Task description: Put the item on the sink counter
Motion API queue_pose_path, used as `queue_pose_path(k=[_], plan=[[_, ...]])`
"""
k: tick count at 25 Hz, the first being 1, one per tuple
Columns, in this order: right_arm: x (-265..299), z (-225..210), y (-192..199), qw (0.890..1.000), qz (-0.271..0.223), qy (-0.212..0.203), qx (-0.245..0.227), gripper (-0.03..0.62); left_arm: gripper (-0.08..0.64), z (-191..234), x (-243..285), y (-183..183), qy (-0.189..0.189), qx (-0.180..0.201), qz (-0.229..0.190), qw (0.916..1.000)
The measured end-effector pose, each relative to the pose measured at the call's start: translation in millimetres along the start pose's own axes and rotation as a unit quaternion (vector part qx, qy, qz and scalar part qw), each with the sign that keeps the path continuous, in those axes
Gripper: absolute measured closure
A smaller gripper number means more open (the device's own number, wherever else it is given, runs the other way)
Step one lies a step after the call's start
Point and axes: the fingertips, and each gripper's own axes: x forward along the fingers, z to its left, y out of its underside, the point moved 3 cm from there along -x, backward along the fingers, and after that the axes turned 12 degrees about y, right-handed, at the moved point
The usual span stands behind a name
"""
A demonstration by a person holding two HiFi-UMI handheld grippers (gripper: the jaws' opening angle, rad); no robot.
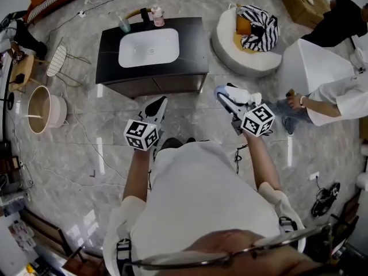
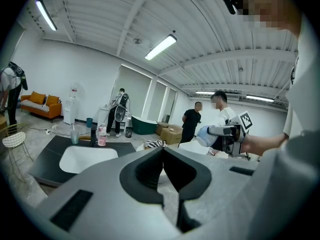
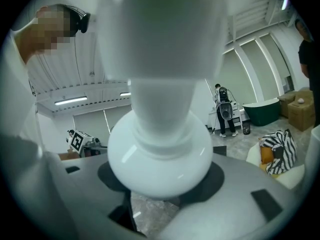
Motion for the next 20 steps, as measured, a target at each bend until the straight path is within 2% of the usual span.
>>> queue_pose_path(k=[9, 20], plan=[[42, -10, -3, 1.0, 0.013, -0.004, 0.0, 0.341, 0.555, 42, 10, -5, -0.011, -0.013, -0.009, 0.9998], [124, -22, -29, 1.0, 0.014, 0.025, 0.002, 0.341, 0.555, 133, 41, -42, 0.019, -0.004, -0.002, 0.9998]])
